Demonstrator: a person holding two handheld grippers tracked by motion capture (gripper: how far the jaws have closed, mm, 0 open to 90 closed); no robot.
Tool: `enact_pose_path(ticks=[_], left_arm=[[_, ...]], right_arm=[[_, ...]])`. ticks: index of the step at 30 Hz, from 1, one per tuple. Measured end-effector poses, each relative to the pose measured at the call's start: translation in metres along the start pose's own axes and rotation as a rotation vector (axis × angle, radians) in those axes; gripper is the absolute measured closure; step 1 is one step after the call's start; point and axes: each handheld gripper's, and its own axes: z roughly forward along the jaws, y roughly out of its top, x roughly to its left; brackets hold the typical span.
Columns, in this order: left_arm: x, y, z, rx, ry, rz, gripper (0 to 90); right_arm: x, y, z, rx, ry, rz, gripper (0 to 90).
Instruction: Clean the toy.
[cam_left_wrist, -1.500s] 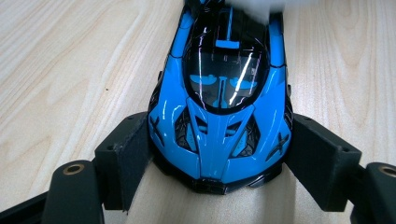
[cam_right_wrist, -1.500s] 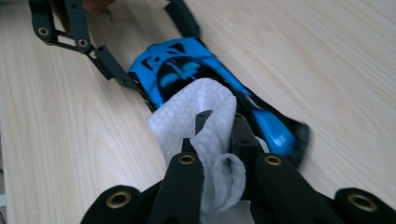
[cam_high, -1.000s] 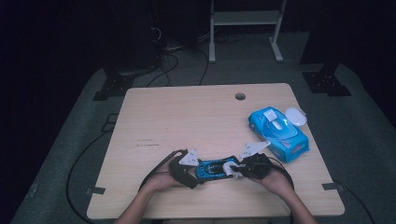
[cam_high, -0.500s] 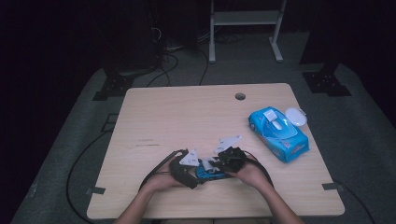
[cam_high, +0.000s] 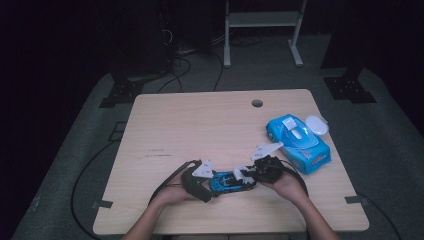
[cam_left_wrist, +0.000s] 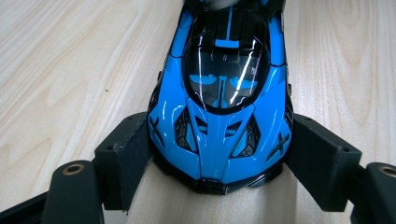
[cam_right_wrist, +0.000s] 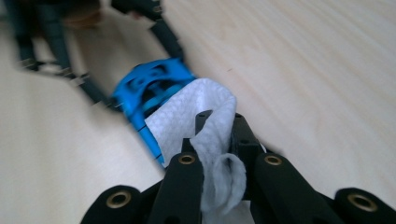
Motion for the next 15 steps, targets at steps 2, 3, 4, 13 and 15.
enact_pose_path(ticks=[2,3,4,13,15], left_arm=[[0.002,0.0,0.0,0.0,-0.01,-0.011,23.8],[0.002,0.0,0.0,-0.002,-0.013,-0.019,23.4],[0.003,0.0,0.0,0.004,-0.011,-0.024,22.6],[0.017,-0.001,-0.017,-0.07,-0.052,-0.128,22.8],[0.02,-0.002,-0.017,-0.067,-0.057,-0.164,25.4]], right_arm=[[0.004,-0.011,-0.009,-0.009,0.024,0.014,84.2],[0.005,-0.014,-0.011,-0.013,0.031,0.017,84.2],[0.005,-0.018,-0.012,-0.014,0.038,0.03,84.2],[0.005,-0.032,-0.008,-0.022,0.047,0.06,84.2],[0.006,-0.033,-0.007,-0.022,0.047,0.059,84.2]])
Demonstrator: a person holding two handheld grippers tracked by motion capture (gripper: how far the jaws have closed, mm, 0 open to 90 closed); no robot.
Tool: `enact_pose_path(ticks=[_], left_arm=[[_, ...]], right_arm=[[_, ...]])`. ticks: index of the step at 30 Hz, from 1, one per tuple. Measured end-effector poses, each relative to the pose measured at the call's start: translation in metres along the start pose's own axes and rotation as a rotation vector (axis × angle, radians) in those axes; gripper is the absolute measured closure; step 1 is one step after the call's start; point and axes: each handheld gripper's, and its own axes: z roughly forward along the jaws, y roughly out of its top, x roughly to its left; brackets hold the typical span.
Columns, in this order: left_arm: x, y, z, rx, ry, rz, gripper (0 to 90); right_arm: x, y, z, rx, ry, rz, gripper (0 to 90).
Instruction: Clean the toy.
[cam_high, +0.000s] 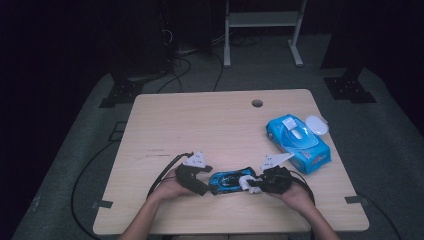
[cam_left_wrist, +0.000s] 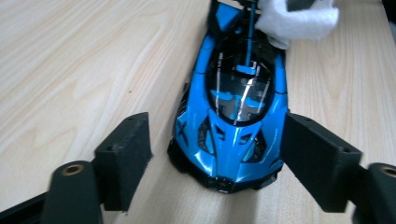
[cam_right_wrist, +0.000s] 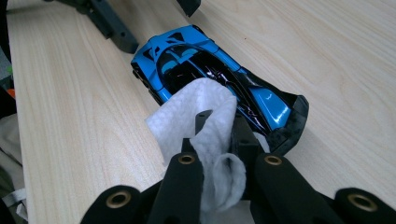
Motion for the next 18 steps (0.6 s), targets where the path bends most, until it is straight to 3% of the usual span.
enact_pose_path(ticks=[5,12,18], left_arm=[[0.005,0.0,0.001,-0.01,-0.013,-0.099,28.6],[0.006,0.001,0.007,0.018,-0.02,-0.14,28.2],[0.008,0.002,0.012,0.014,-0.03,-0.169,29.1]], right_arm=[[0.001,-0.004,0.0,-0.013,-0.007,-0.003,84.2],[0.002,-0.01,0.0,-0.046,-0.006,0.014,84.4],[0.004,-0.013,-0.001,-0.06,-0.001,0.017,84.9]])
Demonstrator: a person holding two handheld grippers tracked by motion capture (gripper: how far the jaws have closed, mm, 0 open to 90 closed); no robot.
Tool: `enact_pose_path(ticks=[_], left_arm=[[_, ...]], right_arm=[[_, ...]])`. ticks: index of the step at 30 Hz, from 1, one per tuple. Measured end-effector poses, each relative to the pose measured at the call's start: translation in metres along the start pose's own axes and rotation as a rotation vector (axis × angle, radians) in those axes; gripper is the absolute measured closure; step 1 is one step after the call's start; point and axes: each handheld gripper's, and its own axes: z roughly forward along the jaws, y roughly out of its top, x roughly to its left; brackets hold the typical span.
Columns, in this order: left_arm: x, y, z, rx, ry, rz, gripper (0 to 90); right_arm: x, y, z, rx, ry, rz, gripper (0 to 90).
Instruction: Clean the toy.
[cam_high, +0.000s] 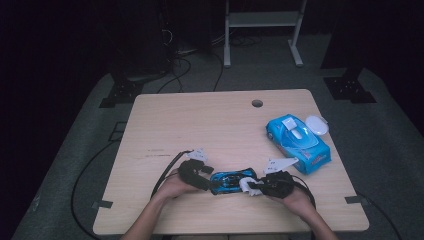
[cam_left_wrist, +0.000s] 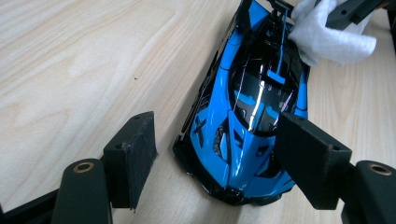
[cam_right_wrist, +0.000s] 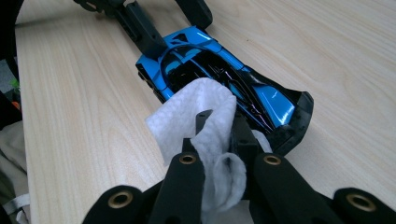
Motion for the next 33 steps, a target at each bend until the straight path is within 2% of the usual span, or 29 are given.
enact_pose_path(ticks=[6,8,11,16,27,33], left_arm=[[-0.002,-0.001,0.0,-0.006,-0.01,-0.001,29.5],[-0.003,-0.001,0.0,-0.006,-0.016,0.013,29.9],[-0.004,-0.002,0.0,-0.014,-0.022,0.012,31.4],[-0.006,-0.002,-0.002,-0.004,-0.013,0.031,33.2],[-0.006,-0.004,-0.002,-0.005,-0.048,0.025,36.6],[-0.009,-0.004,-0.003,-0.004,-0.055,0.051,38.1]], right_arm=[[0.003,-0.004,-0.002,-0.01,0.004,-0.005,85.0],[0.004,-0.006,-0.003,-0.014,0.013,0.005,85.1],[0.006,-0.009,-0.005,-0.023,0.023,0.019,85.1],[0.006,-0.011,-0.006,-0.029,0.03,0.023,85.1],[0.009,-0.016,-0.008,-0.047,0.034,0.03,85.3],[0.011,-0.018,-0.009,-0.05,0.033,0.026,85.3]])
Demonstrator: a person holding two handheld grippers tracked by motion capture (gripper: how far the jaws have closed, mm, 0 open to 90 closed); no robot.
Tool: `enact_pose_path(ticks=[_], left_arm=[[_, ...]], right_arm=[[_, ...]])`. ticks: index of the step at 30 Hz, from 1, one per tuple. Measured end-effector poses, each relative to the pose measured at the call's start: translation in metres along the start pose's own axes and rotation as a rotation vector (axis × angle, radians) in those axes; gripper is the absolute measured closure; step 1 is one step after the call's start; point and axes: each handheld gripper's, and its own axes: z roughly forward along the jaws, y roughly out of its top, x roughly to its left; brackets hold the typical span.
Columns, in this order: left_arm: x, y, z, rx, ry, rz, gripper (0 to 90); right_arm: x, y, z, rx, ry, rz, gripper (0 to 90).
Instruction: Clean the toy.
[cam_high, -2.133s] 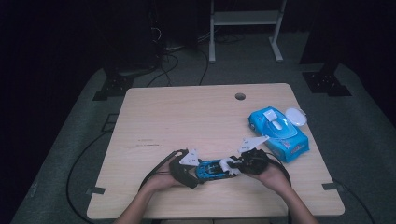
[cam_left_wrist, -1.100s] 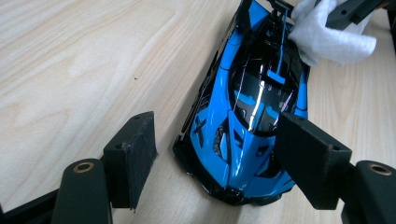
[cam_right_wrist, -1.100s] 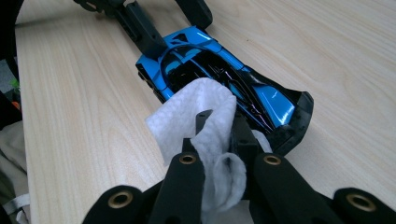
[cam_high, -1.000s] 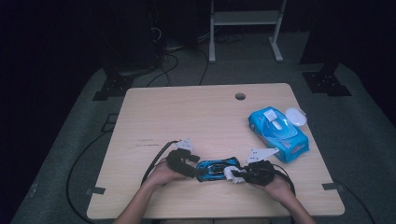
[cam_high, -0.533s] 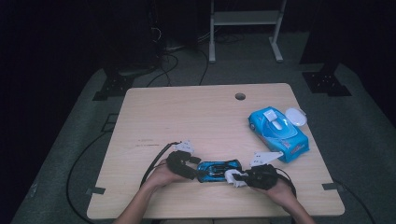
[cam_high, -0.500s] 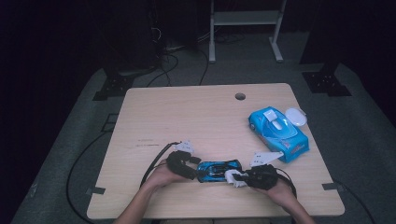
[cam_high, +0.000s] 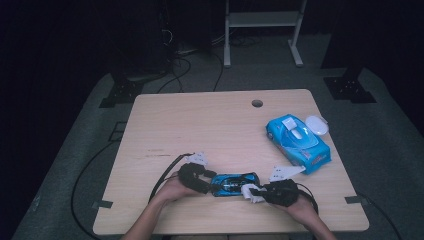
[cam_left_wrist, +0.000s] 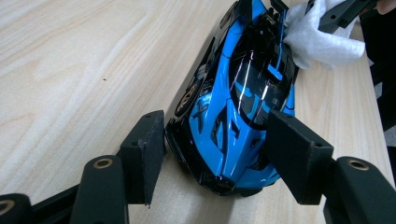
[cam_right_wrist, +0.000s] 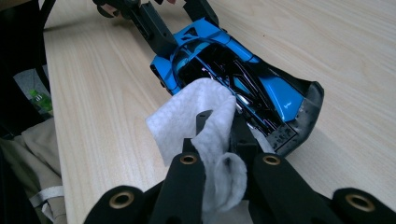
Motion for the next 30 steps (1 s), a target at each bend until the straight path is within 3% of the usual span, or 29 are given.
enact_pose_path(ticks=[8,15,23,27,30], left_arm=[[-0.001,-0.002,0.0,-0.008,-0.021,-0.014,37.8],[-0.003,-0.002,-0.001,-0.008,-0.036,0.002,40.7],[-0.01,-0.002,-0.003,-0.001,-0.017,0.061,43.8],[-0.017,-0.002,-0.005,0.001,0.01,0.129,45.1],[-0.019,-0.003,-0.006,0.001,0.0,0.147,48.1]], right_arm=[[0.003,-0.003,-0.002,-0.006,0.006,-0.005,85.3],[0.004,-0.005,-0.002,-0.005,0.011,-0.01,85.3],[0.006,-0.006,-0.003,0.0,0.01,-0.014,85.3],[0.008,-0.007,-0.003,0.003,0.01,-0.021,85.3],[0.01,-0.008,-0.004,0.013,0.013,-0.026,85.2]])
